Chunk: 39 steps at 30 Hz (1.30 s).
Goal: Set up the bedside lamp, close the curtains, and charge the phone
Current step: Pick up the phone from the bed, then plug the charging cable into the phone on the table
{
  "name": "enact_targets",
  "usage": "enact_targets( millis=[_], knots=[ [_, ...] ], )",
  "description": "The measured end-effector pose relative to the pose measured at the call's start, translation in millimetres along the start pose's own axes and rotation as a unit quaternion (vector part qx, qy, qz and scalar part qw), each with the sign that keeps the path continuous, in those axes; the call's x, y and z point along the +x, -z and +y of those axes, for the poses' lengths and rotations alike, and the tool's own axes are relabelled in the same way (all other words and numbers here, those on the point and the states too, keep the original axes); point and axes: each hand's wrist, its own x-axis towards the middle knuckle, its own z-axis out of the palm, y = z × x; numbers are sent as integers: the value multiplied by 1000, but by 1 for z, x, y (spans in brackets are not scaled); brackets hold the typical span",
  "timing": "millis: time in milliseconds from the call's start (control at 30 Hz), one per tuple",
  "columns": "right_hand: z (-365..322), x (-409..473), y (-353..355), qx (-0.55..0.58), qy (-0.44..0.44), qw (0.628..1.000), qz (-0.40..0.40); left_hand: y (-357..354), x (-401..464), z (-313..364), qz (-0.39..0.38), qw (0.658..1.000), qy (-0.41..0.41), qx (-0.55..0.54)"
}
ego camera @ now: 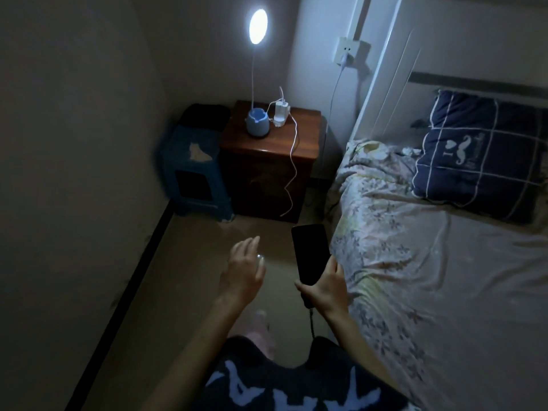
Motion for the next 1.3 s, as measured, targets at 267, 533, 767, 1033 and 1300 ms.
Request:
enact_targets(
  millis=[267,533,767,1033,1300],
  knots=[
    [-49,140,11,9,-57,997,41,18,172,14,0,998,-54,23],
    [-53,277,17,2,-88,996,24,-19,292,27,-25,999,-27,21],
    [-62,417,41,-42,-55,997,-30,-47,406,73,-20,1000,11,9],
    [-77,519,36,-56,-74,994,-57,-62,490,83,-43,998,52,17],
    [-87,567,3,-71,-114,988,-73,-76,548,60,-129,989,46,46]
  ],
)
